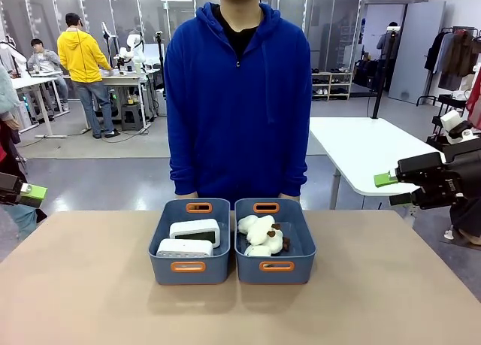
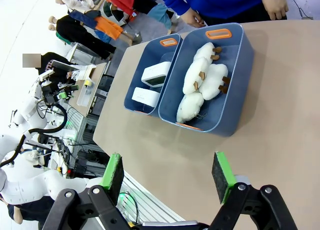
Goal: Sort the digital clocks into the basket.
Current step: Pick up the Digital clock from the table and place it into the empty Plastic storage basket.
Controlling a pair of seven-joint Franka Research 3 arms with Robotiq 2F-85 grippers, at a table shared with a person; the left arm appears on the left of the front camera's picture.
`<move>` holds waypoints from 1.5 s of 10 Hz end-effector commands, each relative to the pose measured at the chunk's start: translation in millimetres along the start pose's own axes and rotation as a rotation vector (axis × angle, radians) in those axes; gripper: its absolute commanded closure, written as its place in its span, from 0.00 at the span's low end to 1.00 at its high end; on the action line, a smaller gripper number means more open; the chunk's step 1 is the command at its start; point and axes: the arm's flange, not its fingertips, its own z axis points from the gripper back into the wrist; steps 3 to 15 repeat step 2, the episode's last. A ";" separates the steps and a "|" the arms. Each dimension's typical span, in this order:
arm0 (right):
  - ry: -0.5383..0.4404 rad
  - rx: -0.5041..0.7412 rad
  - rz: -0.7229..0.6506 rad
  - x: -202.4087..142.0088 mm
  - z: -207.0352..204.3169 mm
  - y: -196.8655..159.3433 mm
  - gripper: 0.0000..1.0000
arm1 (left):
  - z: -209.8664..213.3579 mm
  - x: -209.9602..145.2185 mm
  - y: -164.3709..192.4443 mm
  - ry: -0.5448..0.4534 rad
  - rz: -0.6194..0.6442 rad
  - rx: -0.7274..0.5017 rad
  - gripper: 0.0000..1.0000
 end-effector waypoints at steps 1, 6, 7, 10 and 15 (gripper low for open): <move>0.001 0.004 0.002 1.1 1.0 0.0 0.10 | 0.0 4.3 1.0 0.001 0.000 -0.007 0.09; 0.001 0.004 0.002 1.1 1.0 0.0 0.10 | 0.0 4.3 1.0 0.001 0.000 -0.007 0.09; 0.001 0.004 0.002 1.1 1.0 0.0 0.10 | 0.0 4.3 1.0 0.001 0.000 -0.007 0.09; 0.001 0.004 0.002 1.1 1.0 0.0 0.10 | 0.0 4.3 1.0 0.001 0.000 -0.007 0.09; 0.001 0.004 0.002 1.1 1.0 0.0 0.10 | 0.0 4.3 1.0 0.001 0.000 -0.007 0.09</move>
